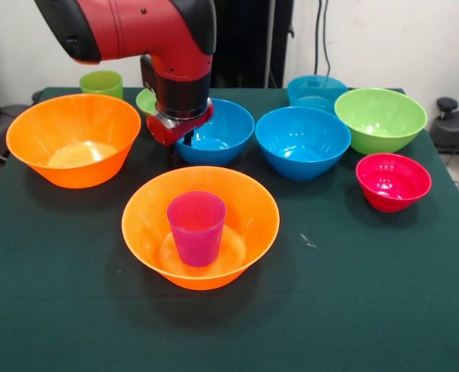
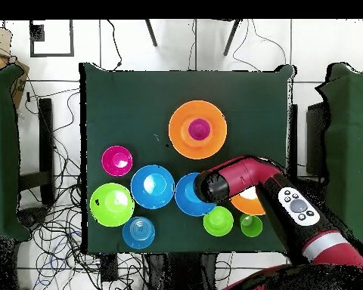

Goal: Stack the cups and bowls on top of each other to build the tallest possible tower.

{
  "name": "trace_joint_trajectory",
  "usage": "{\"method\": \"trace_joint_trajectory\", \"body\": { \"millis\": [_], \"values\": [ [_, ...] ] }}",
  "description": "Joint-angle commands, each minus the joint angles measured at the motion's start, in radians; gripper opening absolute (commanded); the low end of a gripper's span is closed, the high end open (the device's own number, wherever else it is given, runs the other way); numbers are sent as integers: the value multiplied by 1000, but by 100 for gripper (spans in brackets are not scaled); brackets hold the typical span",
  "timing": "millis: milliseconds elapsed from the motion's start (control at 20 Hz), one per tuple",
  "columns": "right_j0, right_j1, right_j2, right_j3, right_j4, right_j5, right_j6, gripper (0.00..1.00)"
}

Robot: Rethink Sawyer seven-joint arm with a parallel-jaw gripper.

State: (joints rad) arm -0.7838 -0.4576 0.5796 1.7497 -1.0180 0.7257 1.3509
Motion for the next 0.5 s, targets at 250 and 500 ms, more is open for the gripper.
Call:
{"method": "trace_joint_trajectory", "body": {
  "millis": [250,500],
  "values": [
    [30,-55,-54,50,-36,-121,80,0],
    [3,-169,-31,149,23,-114,66,0]
  ]
}}
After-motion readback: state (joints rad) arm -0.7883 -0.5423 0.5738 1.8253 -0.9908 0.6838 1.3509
